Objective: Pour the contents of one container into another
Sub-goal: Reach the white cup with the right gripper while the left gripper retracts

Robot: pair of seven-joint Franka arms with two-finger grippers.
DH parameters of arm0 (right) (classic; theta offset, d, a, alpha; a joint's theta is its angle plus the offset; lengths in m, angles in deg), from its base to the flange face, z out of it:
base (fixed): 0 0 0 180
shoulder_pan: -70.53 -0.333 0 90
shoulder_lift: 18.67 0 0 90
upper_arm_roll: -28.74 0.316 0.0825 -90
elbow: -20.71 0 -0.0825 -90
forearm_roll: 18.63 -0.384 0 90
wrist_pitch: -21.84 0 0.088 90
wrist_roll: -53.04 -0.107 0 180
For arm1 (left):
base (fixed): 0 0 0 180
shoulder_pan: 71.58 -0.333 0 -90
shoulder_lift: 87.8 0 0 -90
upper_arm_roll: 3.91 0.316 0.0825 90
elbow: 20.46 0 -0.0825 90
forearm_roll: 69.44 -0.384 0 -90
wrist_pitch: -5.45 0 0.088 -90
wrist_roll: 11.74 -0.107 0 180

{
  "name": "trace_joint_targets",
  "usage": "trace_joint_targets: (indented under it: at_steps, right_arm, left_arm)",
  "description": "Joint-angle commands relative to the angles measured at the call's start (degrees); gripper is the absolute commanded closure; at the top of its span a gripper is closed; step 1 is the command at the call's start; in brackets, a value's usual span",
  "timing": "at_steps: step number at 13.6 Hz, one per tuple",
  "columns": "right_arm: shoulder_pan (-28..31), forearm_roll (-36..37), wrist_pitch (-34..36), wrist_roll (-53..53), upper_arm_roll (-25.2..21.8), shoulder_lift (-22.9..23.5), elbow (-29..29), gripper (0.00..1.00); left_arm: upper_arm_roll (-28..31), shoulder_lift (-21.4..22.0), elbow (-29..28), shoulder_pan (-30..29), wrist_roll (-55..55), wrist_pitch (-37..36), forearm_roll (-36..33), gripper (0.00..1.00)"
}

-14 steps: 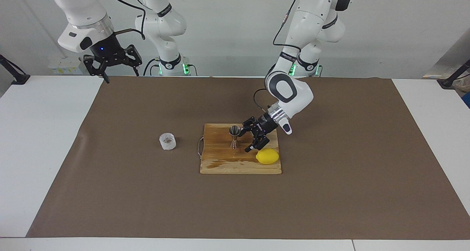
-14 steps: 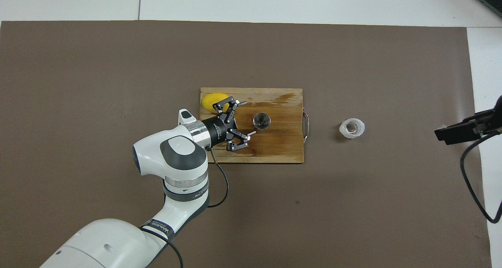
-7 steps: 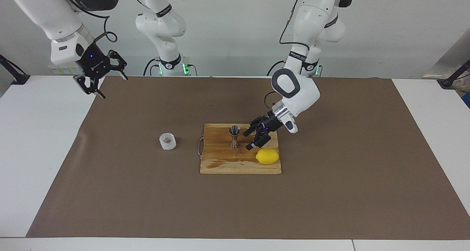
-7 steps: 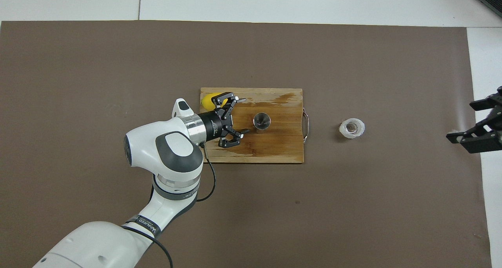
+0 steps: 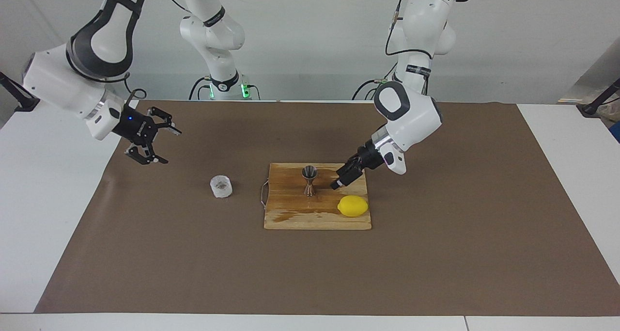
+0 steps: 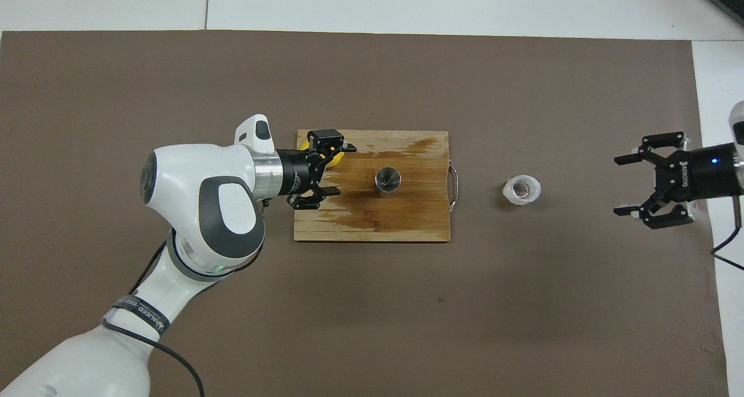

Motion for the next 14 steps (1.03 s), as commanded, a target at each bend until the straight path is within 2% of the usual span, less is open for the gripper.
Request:
trace_joint_targets:
  at_steps: [1, 3, 4, 6, 9, 12, 14]
  right_arm:
    - [0.4, -5.9, -2.8, 8.7, 0.6, 3.2, 1.6, 0.00]
    - [-0.2, -10.3, -3.9, 12.8, 0.6, 6.2, 1.6, 0.00]
    - [-0.1, -12.4, -3.7, 15.1, 1.0, 9.2, 1.6, 0.00]
    - [-0.2, -20.1, -3.8, 25.0, 0.9, 15.3, 1.6, 0.00]
    - [-1.5, -21.1, -4.6, 27.4, 1.1, 16.9, 1.6, 0.00]
    - [-2.8, -21.9, -7.7, 30.0, 1.1, 16.8, 3.7, 0.00]
    - [-4.0, -22.8, -10.3, 31.8, 1.1, 16.5, 5.4, 0.00]
  left_arm:
    - [2.7, 0.9, 4.5, -1.8, -0.6, -12.1, -15.9, 0.00]
    - [2.7, 1.0, 5.8, -1.8, -1.0, -13.8, -29.2, 0.00]
    - [2.7, 1.4, 5.9, -1.8, -1.1, -14.7, -34.2, 0.00]
    - [3.6, 2.3, 8.2, -3.4, -1.9, -19.2, -37.0, 0.00]
    - [3.6, 3.9, 11.3, -7.0, -12.7, -26.9, -46.4, 0.00]
    - [3.7, 6.3, 11.3, -9.3, -20.9, -28.9, -54.5, 0.00]
    - [3.7, 8.7, 11.0, -11.4, -25.3, -30.1, -56.8, 0.00]
